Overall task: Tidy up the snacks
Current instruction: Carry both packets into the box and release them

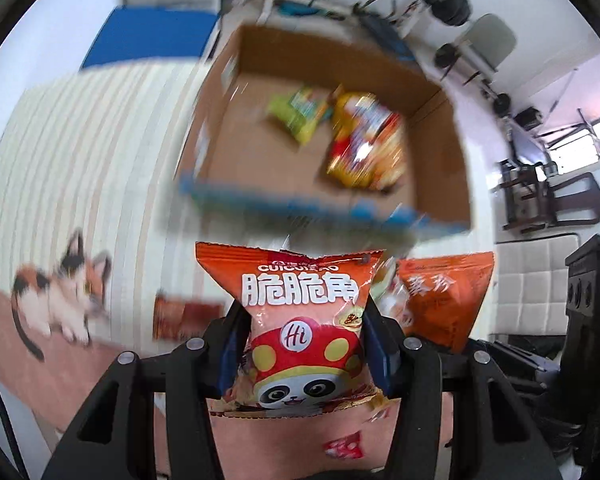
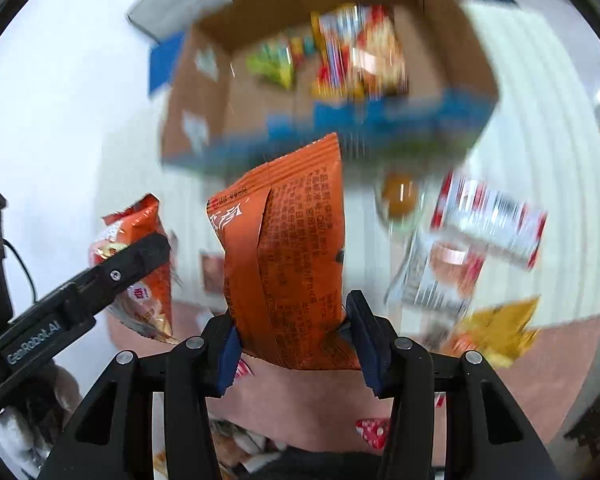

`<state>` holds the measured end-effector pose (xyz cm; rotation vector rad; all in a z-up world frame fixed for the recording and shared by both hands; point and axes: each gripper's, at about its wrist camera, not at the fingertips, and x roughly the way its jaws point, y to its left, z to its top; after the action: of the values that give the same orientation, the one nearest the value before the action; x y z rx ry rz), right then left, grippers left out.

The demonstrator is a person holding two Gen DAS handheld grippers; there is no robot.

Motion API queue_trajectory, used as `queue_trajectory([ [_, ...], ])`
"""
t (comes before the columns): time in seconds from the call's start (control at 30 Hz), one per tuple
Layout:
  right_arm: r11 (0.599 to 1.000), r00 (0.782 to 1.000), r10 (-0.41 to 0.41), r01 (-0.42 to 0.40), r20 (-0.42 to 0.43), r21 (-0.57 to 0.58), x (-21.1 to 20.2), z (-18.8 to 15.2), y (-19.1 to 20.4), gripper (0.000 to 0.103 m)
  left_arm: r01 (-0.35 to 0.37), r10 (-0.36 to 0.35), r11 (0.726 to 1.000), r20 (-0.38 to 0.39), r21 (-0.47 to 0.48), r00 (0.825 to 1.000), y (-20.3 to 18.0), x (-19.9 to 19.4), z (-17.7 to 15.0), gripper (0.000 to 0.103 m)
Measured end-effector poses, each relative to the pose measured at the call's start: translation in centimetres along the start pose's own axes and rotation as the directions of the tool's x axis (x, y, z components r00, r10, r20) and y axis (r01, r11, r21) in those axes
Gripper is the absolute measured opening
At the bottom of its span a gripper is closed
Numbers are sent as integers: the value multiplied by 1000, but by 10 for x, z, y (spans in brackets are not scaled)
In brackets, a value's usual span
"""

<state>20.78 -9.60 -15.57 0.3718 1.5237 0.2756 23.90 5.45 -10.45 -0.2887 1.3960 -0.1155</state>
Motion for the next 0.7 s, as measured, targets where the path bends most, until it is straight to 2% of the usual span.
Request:
queue_trajectory([
  [0.07, 1000, 998, -11, 11, 59, -2, -28, 31, -5, 52, -7, 6, 1000, 12, 17, 1000, -9, -6, 29, 50],
  [0.13, 998, 990, -63, 63, 123, 3, -47, 71, -12, 52, -25, 24, 999, 16, 30, 1000, -17, 0, 63, 50],
  [0.23, 991, 980, -134, 131, 146, 28, -46, 122, -23, 52, -61, 61, 998, 5, 26, 998, -19, 21, 110, 50],
  [0.33, 979, 971, -200, 194, 129, 58, -27, 175, -39, 52, -85, 86, 996, -35, 24, 996, -16, 50, 147, 50],
  [0.5, 961, 960, -267, 259, 87, 96, 12, 235, -62, 52, -135, 136, 991, -97, 25, 986, -8, 100, 197, 50],
  [0.6, 955, 957, -284, 276, 63, 108, 26, 259, -73, 52, -153, 155, 988, -126, 23, 980, -2, 123, 217, 51],
  [0.7, 950, 955, -293, 288, 32, 118, 40, 269, -78, 54, -148, 151, 989, -166, 31, 975, 2, 139, 229, 51],
])
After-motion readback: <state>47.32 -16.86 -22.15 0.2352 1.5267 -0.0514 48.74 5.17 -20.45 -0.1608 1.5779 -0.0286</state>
